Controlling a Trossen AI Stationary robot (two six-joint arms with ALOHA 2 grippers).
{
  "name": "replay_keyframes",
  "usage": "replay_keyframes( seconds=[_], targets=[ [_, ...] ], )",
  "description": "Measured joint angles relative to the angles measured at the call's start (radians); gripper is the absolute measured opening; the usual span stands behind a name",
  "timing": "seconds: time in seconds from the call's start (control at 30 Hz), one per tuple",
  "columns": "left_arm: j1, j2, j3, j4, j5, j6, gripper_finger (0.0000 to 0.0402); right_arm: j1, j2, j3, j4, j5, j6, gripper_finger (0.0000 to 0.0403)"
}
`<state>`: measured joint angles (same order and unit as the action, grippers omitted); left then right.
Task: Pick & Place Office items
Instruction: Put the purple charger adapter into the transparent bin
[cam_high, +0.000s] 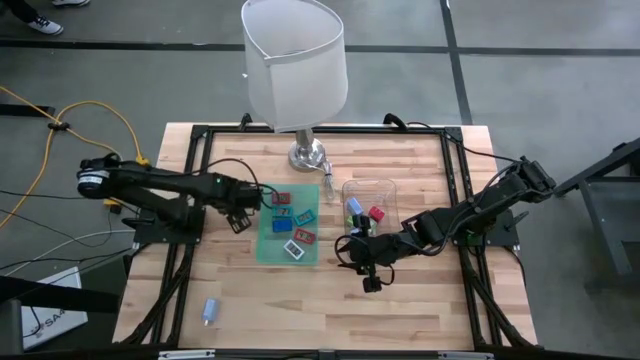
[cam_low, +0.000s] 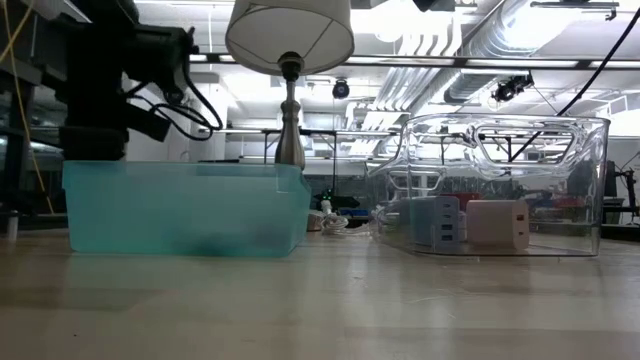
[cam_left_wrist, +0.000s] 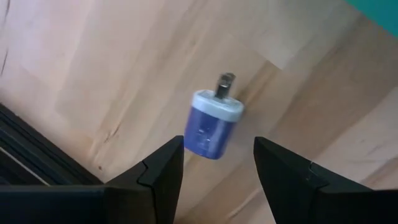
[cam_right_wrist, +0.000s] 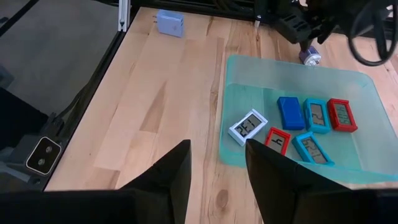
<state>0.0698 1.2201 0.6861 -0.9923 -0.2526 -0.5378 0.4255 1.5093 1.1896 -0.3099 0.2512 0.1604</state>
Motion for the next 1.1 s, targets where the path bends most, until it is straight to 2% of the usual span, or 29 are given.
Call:
replay_keyframes(
  seconds=[0.23,0.47,0.8,1.1],
  targets=[
    [0.071,0.000,0.000,0.034,0.085,0.073,0.0186,0.000,0.000,0.000,0.000,0.000,0.000,0.0138],
    [0.094,0.000,0.000,0.033,0.093,0.075,0.0186,0.000,0.000,0.000,0.000,0.000,0.000,0.0138],
    [0.094,0.000,0.014,0.023,0.180,0.116,0.0186,0.000,0.000,0.000,0.000,0.000,0.000,0.0138],
    [0.169,0.000,0.062,-0.031,0.234,0.189,0.0186,0.000,0.000,0.000,0.000,0.000,0.000,0.0138]
  ],
)
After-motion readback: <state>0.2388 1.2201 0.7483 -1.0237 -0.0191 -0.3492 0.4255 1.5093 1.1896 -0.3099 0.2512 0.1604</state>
